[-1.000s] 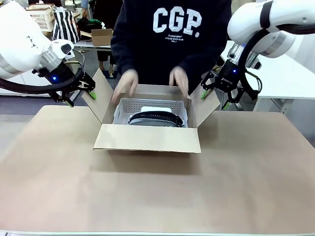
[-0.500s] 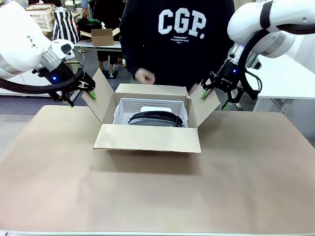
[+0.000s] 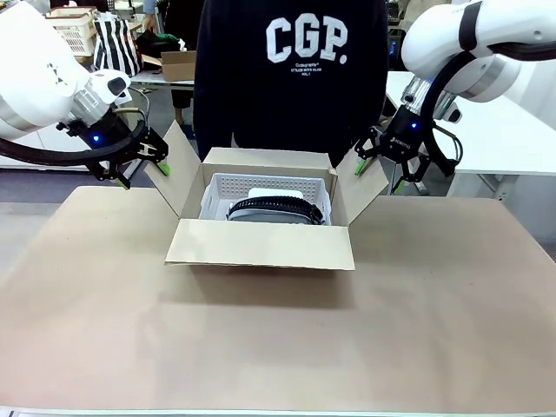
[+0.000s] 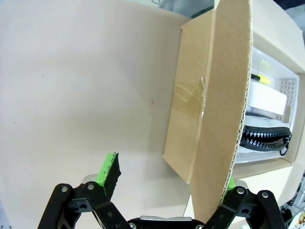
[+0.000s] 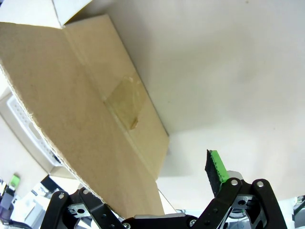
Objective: Pack the gift set into the box.
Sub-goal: Lift both hands away from the flaps of the Package Box.
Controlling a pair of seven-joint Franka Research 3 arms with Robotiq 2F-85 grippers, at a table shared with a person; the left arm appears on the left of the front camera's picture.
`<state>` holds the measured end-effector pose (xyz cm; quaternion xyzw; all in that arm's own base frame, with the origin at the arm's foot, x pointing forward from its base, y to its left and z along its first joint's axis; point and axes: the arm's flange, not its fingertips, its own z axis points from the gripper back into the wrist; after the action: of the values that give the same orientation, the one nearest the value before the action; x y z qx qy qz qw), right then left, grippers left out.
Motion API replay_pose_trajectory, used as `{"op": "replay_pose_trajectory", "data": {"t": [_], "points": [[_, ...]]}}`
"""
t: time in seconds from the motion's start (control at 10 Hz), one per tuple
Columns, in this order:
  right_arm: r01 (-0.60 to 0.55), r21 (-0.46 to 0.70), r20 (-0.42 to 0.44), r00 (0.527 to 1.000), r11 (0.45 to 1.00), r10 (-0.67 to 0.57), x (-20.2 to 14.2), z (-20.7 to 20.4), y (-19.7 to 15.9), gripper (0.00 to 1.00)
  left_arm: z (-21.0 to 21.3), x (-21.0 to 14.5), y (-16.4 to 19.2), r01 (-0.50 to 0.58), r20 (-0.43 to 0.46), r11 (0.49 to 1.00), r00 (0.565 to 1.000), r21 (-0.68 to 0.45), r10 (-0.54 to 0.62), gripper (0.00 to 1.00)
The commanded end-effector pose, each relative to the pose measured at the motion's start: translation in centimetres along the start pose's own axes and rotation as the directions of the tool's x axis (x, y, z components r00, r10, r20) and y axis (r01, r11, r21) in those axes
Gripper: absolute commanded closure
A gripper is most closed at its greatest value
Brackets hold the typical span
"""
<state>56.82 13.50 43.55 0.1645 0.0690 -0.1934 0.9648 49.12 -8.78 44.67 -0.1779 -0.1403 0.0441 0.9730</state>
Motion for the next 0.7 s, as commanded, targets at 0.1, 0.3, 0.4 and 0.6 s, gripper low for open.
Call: {"op": "replay_pose_trajectory", "data": {"t": [0.1,0.3,0.4,0.6], "points": [[-0.008,-0.014,0.000,1.000,1.000,0.008,-0.03,0.34,0.08,0.00,0.08,0.02,0.04,0.000,0.009,1.000,1.000,-0.001,0.000,0.00],[-0.008,-0.014,0.000,1.000,1.000,0.008,-0.03,0.34,0.08,0.00,0.08,0.02,0.04,0.000,0.009,1.000,1.000,-0.001,0.000,0.00],[-0.008,-0.014,0.000,1.000,1.000,0.008,-0.03,0.34,0.08,0.00,0.08,0.02,0.04,0.000,0.009,1.000,1.000,-0.001,0.000,0.00],[-0.008,-0.014,0.000,1.000,1.000,0.008,-0.03,0.34,0.08,0.00,0.08,0.02,0.04,0.000,0.009,1.000,1.000,-0.001,0.000,0.00]]}}
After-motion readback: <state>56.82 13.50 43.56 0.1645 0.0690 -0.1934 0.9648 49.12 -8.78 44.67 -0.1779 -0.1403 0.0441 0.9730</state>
